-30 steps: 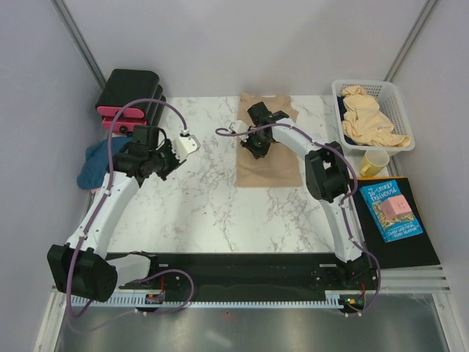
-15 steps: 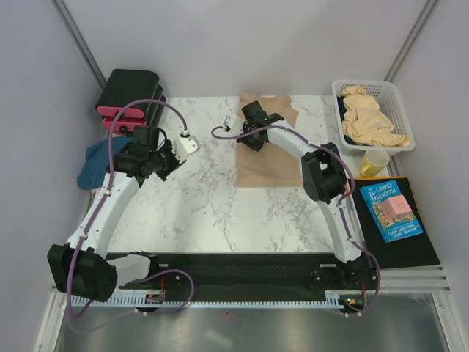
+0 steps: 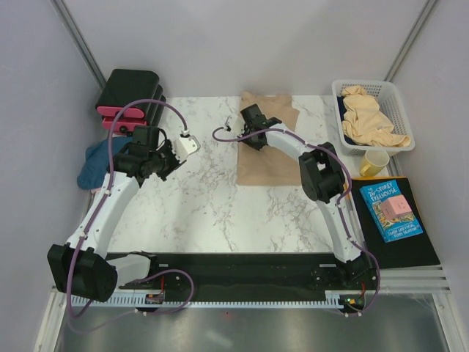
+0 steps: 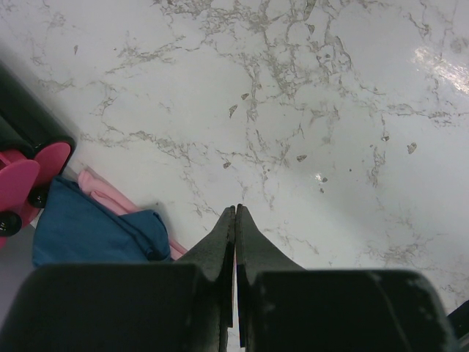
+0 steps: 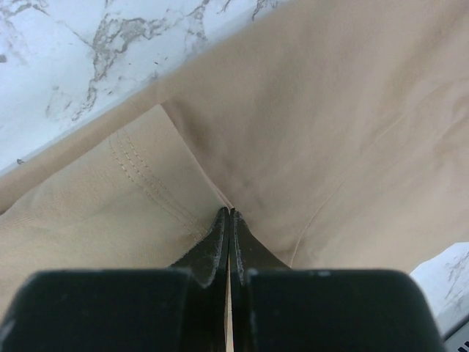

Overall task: Fold and stack the t-shirts
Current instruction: Fold the folded rectangular tshirt in 1/3 of the way

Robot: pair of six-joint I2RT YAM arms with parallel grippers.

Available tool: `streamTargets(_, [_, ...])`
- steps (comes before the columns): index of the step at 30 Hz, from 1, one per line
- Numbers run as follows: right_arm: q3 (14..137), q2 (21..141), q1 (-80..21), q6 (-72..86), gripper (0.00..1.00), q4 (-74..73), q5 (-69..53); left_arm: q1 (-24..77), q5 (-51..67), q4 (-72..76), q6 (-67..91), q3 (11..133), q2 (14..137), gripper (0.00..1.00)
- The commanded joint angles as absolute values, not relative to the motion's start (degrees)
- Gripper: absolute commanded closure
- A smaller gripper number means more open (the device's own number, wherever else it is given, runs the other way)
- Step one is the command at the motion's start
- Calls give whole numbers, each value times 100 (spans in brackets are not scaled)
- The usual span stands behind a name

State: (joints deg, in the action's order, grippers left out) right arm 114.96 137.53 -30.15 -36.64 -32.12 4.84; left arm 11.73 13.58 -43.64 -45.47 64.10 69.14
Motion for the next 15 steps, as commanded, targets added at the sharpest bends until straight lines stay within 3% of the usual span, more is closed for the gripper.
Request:
streamTargets(1, [11443,13386,-2980,-3525,100,-3076,659,1187,1415,-4307,-4685,6504,6882,98])
streamTargets(15, [10723,12542,-2655,-3665,100,-3164,870,1186,1441,-4307,-4720,6618,6926,98])
